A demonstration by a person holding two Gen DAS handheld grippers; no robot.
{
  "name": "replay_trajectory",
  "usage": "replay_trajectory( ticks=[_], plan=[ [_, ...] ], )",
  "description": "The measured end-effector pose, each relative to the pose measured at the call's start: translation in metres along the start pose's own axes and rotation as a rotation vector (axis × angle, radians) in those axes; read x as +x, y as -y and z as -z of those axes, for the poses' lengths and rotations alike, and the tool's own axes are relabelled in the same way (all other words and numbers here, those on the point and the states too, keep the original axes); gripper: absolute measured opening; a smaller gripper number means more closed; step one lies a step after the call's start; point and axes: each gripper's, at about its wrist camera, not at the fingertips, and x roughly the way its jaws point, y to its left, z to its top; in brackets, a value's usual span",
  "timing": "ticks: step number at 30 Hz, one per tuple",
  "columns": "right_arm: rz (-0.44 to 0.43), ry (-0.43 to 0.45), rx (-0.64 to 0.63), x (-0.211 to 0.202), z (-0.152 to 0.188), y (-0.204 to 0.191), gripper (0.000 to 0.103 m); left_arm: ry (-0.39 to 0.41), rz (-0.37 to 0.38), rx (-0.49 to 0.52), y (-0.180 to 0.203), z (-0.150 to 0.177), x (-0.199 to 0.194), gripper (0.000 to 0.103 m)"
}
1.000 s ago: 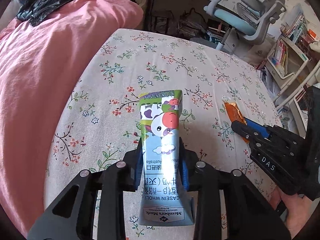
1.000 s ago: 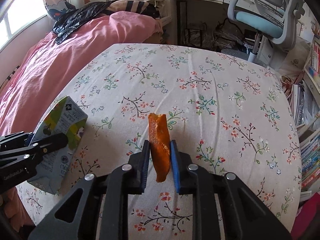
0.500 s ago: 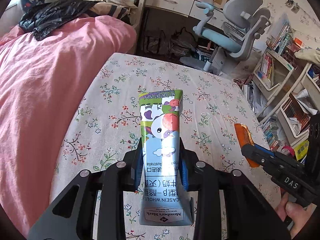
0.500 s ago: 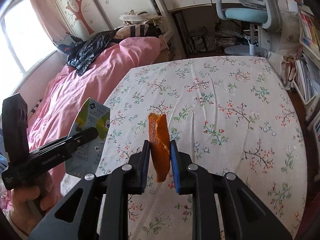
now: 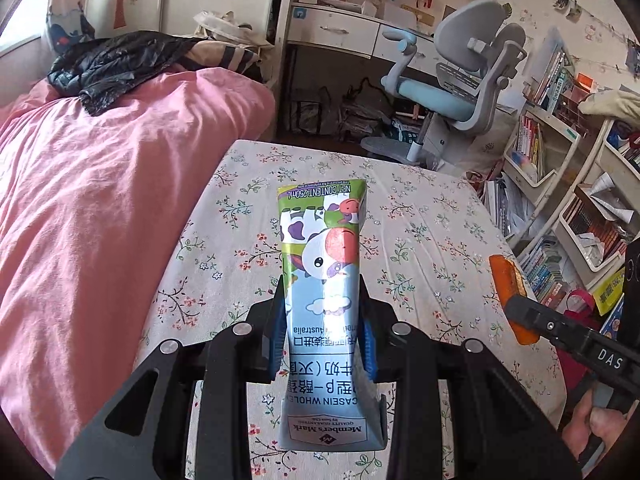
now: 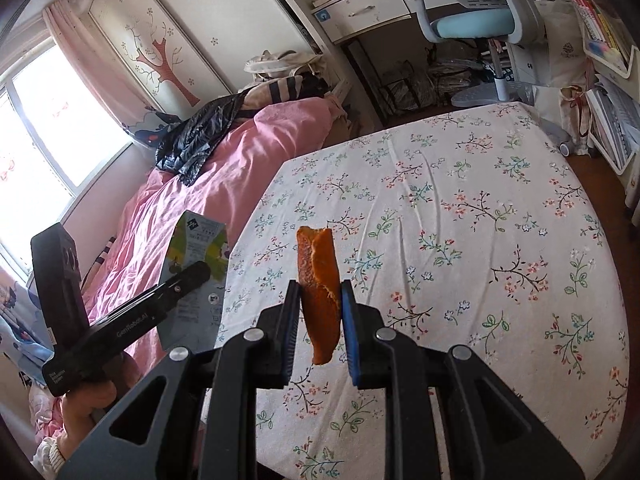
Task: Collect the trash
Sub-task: 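Lift the carton and orange piece and carry both down over the yellow bin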
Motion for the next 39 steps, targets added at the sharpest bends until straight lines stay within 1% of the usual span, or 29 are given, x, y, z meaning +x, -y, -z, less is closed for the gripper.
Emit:
replay_trajectory(
  ticks=[5, 12, 17, 22, 26, 29, 39],
  plan=[
    [-0.015, 0.001, -0.006, -0.006, 0.01, -0.006, 0.021, 0.007, -0.017, 0.016, 0.004, 0.015, -0.019, 0.029],
    [-0.055, 0.042, -0.035, -0.024, 0.027, -0.018, 0.021, -0.004, -0.033, 0.011, 0.003, 0.039, -0.037, 0.029],
    [-0.067, 0.052, -0.038, -0.032, 0.039, -0.023, 0.021, -0.004, -0.043, 0.017, 0.005, 0.055, -0.05, 0.029],
    [-0.07, 0.045, -0.033, -0.038, 0.05, -0.023, 0.021, -0.005, -0.044, 0.018, 0.007, 0.069, -0.061, 0.029],
    [-0.072, 0.039, -0.03, -0.041, 0.06, -0.026, 0.021, -0.005, -0.044, 0.018, 0.007, 0.07, -0.062, 0.029],
    [-0.074, 0.031, -0.032, -0.043, 0.067, -0.027, 0.021, -0.006, -0.043, 0.022, 0.008, 0.079, -0.068, 0.029],
    [-0.077, -0.018, -0.05, -0.047, 0.094, -0.035, 0.021, -0.024, -0.045, 0.026, 0.011, 0.105, -0.084, 0.029]
  ],
)
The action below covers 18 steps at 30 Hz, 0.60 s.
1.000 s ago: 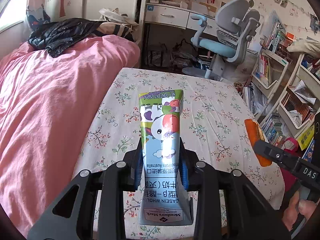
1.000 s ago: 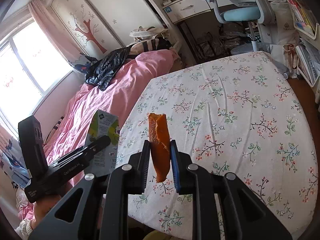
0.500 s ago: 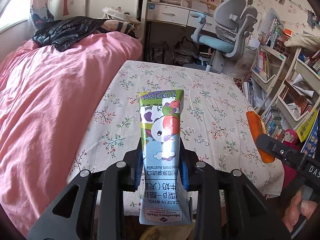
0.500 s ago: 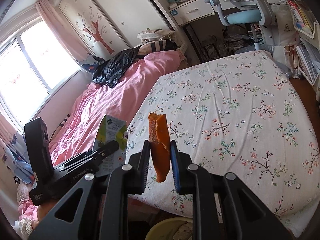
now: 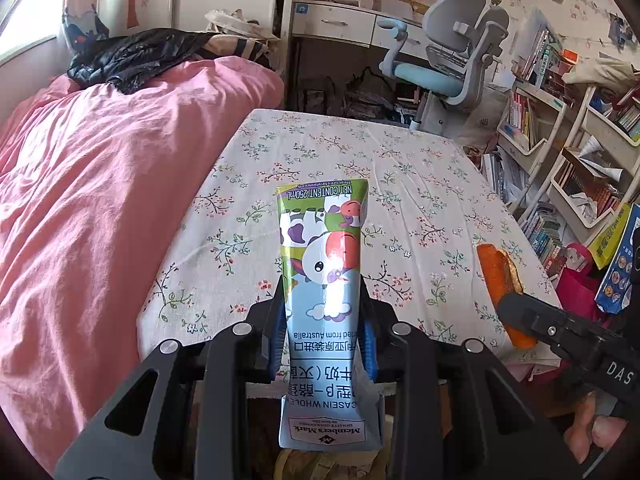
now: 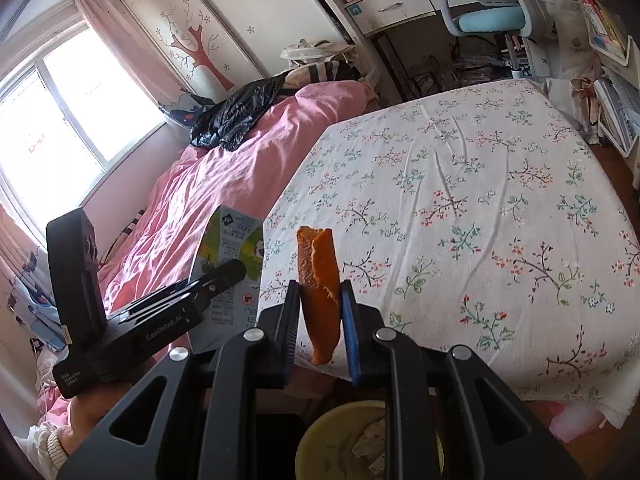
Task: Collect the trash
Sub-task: 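Lift the carton and orange piece and carry both down over the yellow bin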
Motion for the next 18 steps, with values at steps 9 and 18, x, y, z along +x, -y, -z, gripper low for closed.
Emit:
replay_trajectory(
  ticks=[9, 18],
  plan=[
    [0.013, -0.07, -0.044, -0.001, 0.034, -0.015, 0.021, -0.025, -0.006, 0.009, 0.001, 0.024, -0.011, 0.029],
    [0.02, -0.142, -0.052, -0.001, 0.069, -0.024, 0.021, -0.051, -0.01, 0.025, 0.003, 0.05, -0.023, 0.029]
  ],
)
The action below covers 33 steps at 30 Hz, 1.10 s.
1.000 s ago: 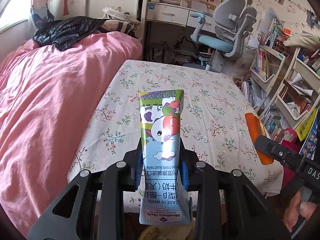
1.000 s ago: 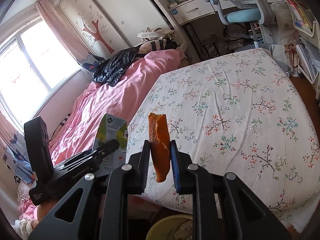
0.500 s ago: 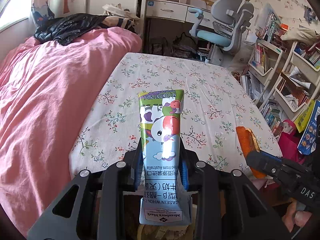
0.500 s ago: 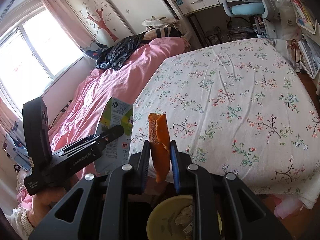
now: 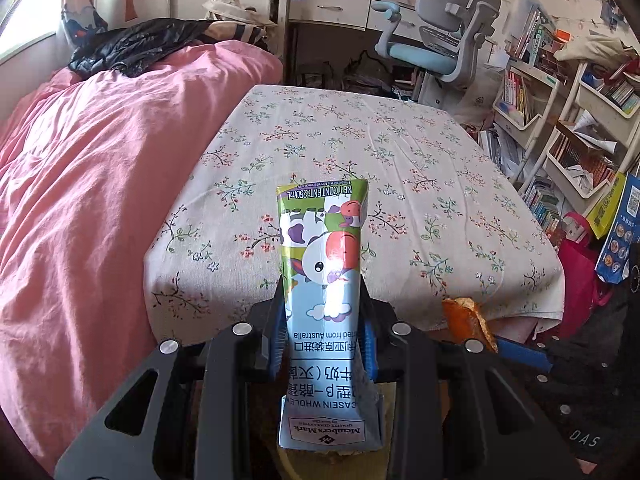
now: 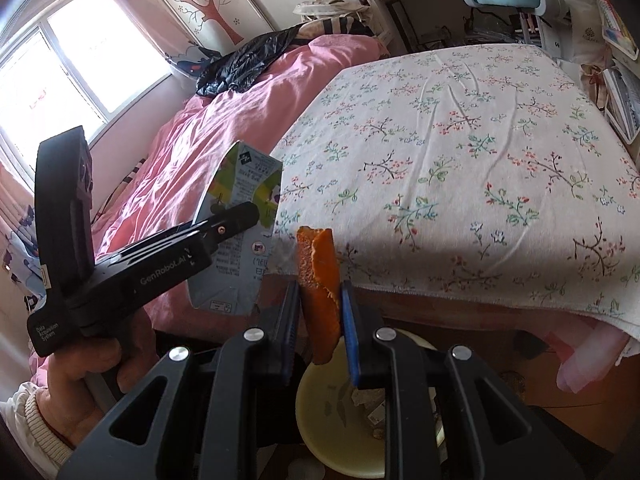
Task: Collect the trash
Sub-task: 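Lift the carton and orange piece and carry both down over the yellow bin, then open both tools to drop the carton and orange piece into the bin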
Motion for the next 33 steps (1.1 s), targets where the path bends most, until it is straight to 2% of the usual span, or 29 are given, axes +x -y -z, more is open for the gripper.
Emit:
replay_trajectory(
  ticks=[13, 24, 27, 33],
  plan=[
    [0.033, -0.104, 0.01, 0.007, 0.04, -0.002, 0.021, -0.068, 0.001, 0.016, 0.005, 0.041, -0.011, 0.029],
    [0.06, -0.163, 0.03, 0.009, 0.056, 0.0, 0.023, -0.188, 0.015, 0.016, 0.007, 0.075, -0.006, 0.029],
    [0.068, -0.165, 0.041, 0.008, 0.058, 0.002, 0.028, -0.216, 0.007, 0.012, 0.007, 0.081, -0.005, 0.031],
    [0.072, -0.145, 0.054, 0.003, 0.059, 0.006, 0.03, -0.198, -0.014, 0.016, 0.007, 0.084, -0.009, 0.037]
  ],
)
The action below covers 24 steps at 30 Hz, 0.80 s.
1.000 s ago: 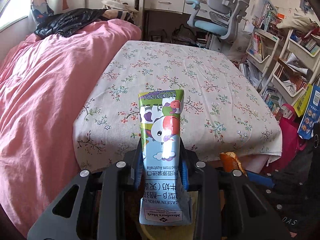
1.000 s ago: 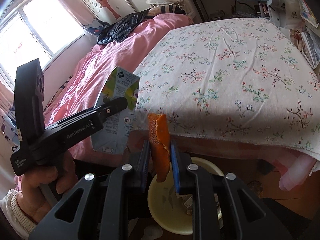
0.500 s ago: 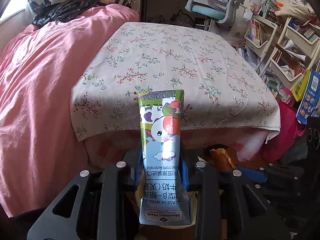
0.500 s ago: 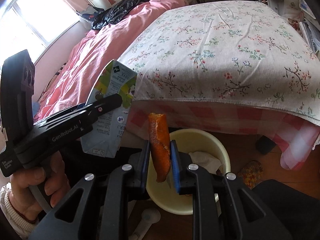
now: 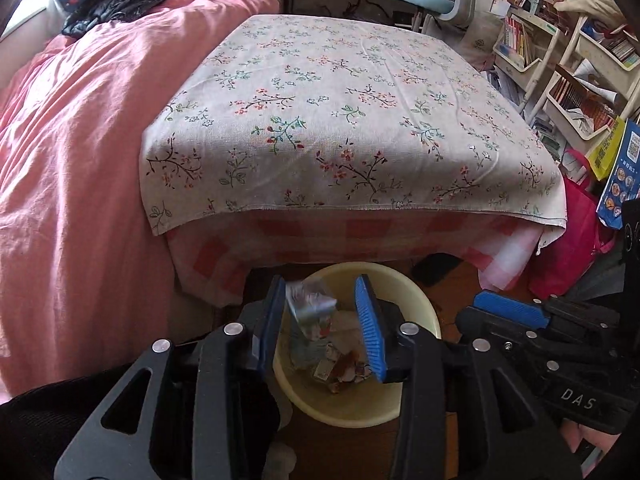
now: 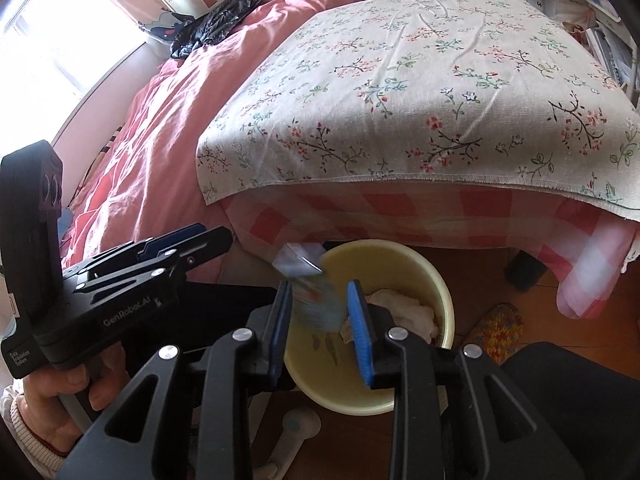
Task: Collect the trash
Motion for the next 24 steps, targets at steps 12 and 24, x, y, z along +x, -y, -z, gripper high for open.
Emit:
replay_trajectory(
  ticks=[12, 24],
  plan=[
    [0.043, 0.049, -0.029, -0.005, -0.004, -0.003, 0.041, 0.057, -0.038, -0.011, -0.003, -0.005, -0.008, 0.051],
    [0.167, 0.237, -0.124, -0.03, -0.014, -0.016, 0.065, 0.251, -0.101, -0.038, -0.006, -0.019, -0.04, 0.084]
  ],
)
